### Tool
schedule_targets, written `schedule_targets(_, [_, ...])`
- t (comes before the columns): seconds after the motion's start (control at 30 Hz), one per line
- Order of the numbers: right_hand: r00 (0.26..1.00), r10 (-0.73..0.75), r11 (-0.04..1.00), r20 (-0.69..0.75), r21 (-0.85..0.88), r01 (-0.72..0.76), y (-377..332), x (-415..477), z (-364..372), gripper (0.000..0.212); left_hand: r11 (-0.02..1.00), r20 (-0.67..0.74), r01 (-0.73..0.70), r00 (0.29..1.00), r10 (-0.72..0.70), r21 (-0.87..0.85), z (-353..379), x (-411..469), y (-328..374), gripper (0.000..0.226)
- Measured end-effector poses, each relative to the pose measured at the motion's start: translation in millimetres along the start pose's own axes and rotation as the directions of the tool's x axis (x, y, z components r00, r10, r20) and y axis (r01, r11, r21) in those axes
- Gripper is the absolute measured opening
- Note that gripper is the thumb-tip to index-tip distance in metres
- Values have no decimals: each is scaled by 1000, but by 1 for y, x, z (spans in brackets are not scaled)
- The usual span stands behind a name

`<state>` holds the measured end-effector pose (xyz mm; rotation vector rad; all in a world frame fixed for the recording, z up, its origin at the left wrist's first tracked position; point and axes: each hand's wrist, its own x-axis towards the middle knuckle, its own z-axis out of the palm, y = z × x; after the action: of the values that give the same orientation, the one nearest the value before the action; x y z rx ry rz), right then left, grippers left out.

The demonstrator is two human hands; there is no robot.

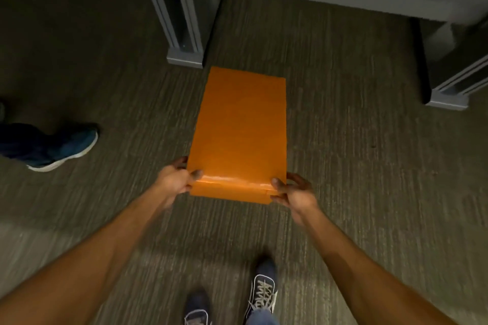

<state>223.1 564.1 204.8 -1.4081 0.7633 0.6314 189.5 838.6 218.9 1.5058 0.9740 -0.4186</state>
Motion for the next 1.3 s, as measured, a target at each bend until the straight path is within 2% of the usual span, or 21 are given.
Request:
schedule_targets(0.13, [999, -29, 999, 46, 25, 28, -6, 46, 25, 53, 998, 8, -54, 999, 54, 18, -6, 51, 8, 49])
schedule_targets(0.27, [997, -74, 996, 20, 57, 73, -4, 94, 55, 49, 993, 15, -106, 994, 107, -45, -5, 102, 7, 43])
schedule_targets(0.43, [990, -137, 989, 25, 62, 136, -8, 170, 91, 48, 981, 4, -191, 981, 192, -45, -3, 183, 15, 36])
schedule_targets(0.6, [974, -206, 978, 89, 58, 202, -24, 252, 126, 55, 974, 28, -227, 974, 227, 0, -7, 277, 41, 50])
schedule_targets(0.8, [963, -263, 964, 60, 66, 259, -24, 325, 158, 50, 971, 76, -232, 969, 236, -57, -11, 367, 52, 56])
schedule_targets(1.03, [949, -313, 950, 41, -13, 313, -26, 375, 172, 58, 967, 77, -229, 968, 238, -111, -7, 424, 46, 52])
schedule_targets(1.3, [929, -368, 901, 38, -234, 366, -33, 392, 183, 58, 960, 45, -266, 962, 270, -85, -8, 444, 55, 43])
